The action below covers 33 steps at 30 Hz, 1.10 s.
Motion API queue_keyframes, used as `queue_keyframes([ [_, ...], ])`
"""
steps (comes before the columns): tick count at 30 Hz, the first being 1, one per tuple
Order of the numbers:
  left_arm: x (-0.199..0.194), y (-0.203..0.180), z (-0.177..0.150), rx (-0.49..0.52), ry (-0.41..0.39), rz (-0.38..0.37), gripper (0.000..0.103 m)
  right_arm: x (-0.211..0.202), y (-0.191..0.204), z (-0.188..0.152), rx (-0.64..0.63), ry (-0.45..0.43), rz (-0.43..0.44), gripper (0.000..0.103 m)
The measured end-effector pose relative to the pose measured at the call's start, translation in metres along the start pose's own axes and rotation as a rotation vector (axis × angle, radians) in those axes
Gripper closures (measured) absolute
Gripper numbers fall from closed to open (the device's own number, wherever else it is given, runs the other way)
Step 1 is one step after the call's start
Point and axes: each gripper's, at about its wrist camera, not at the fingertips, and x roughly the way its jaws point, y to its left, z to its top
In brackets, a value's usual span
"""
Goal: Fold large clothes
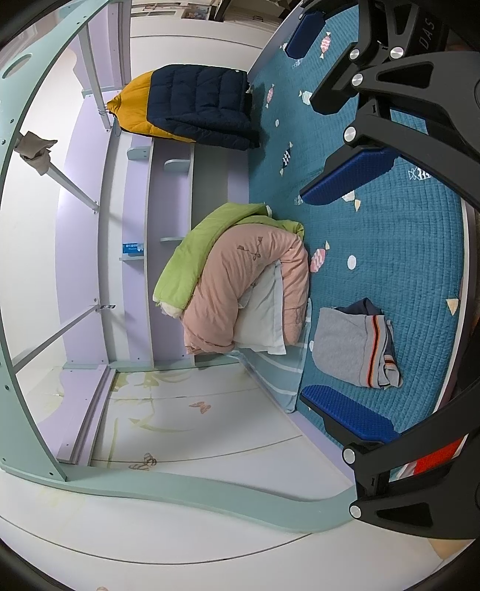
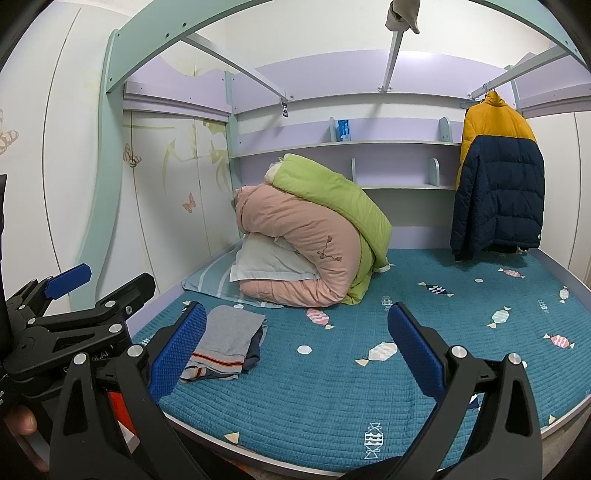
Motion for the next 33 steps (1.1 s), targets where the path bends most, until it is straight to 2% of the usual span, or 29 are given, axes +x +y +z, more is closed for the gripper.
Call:
queue_keyframes([
  [33, -0.0014, 0.001, 0.0004, -0.001, -0.001, 0.005, 0.005, 0.0013, 0.0087, -0.0008, 0.009, -0.001, -0.006, 0.008],
])
